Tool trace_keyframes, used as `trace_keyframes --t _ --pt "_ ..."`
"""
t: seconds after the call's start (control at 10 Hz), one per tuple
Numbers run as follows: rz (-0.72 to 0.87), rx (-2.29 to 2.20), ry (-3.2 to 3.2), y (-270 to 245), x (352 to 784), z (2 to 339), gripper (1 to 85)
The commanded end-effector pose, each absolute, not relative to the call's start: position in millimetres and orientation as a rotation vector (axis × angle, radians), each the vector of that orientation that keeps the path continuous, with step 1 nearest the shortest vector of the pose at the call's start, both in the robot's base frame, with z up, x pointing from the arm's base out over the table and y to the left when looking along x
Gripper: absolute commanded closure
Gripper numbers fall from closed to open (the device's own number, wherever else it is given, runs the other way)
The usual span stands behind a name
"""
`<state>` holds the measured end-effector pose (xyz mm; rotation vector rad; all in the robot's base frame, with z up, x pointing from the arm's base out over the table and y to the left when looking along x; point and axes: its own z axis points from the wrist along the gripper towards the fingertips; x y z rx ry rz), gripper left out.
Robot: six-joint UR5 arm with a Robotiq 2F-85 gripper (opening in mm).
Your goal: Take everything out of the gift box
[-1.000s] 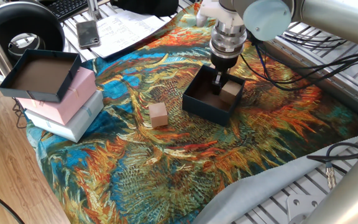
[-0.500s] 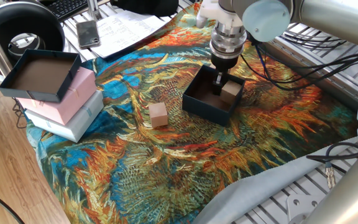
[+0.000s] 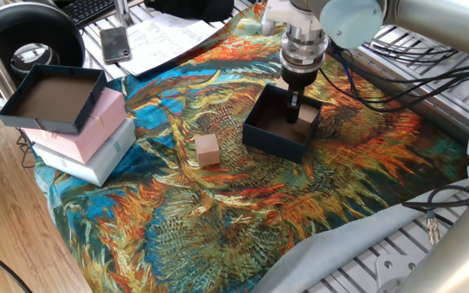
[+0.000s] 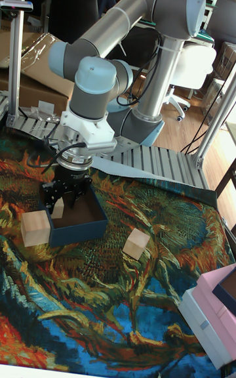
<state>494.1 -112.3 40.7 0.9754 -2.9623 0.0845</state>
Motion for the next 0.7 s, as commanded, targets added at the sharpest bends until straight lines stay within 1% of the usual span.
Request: trace_keyframes --t 0.0,0.3,0.6 --pt "0.045 0.939 -2.963 -111.0 488.1 44.4 34.7" --pt "0.054 0.918 -2.967 -112.6 486.4 45.5 42.7" --pt "-0.033 0.764 -3.017 -96.4 483.8 46.1 47.7"
